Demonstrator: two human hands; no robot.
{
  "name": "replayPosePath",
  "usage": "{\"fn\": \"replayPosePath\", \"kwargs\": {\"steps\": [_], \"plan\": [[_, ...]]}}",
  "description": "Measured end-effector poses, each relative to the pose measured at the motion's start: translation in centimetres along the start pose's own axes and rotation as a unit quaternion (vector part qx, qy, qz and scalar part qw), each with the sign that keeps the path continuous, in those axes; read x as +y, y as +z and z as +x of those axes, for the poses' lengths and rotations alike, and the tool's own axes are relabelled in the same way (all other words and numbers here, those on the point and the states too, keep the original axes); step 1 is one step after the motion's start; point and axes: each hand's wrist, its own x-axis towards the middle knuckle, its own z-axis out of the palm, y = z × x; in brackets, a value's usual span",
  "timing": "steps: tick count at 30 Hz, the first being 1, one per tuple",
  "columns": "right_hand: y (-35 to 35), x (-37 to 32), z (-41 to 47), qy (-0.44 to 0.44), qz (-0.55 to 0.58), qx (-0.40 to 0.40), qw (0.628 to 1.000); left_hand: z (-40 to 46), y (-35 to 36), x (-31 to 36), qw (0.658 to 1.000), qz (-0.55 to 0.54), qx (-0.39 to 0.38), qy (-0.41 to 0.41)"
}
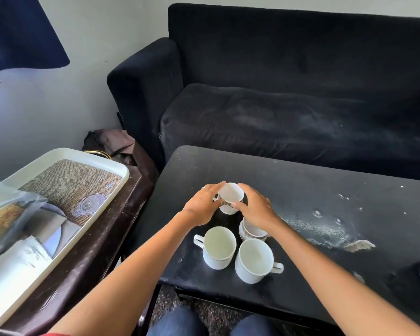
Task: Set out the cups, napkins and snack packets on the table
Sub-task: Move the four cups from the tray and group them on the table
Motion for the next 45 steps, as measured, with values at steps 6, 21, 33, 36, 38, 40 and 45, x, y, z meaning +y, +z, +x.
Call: {"fn": "replayPosePath", "kwargs": {"steps": [6,21,33,36,38,40,45], "plan": [[-0.1,0.5,2.7,0.012,0.057,0.000,0.998,2.9,0.8,-0.2,1.000,-0.023,0.005,-0.005],[1.3,2.3,9.1,0.035,0.271,0.044,0.961,8.8,4.5,-0.1,0.962,-0.226,0.104,-0.113],[1.2,2.5,12.4,0.046,0.308,0.047,0.949,11.9,4.0,-0.6,0.961,-0.206,0.102,-0.156],[1.4,2.6,12.8,0.049,0.317,0.050,0.946,12.3,3.7,-0.6,0.962,-0.207,0.090,-0.154],[1.4,2.7,12.6,0.049,0.327,0.051,0.943,12.2,3.6,-0.6,0.957,-0.226,0.084,-0.163],[1.4,3.0,12.2,0.052,0.358,0.047,0.931,11.9,3.4,-0.6,0.950,-0.248,0.080,-0.171],[0.8,4.5,9.9,0.084,0.369,0.045,0.924,10.2,3.3,-0.8,0.948,-0.259,0.069,-0.170]]}}
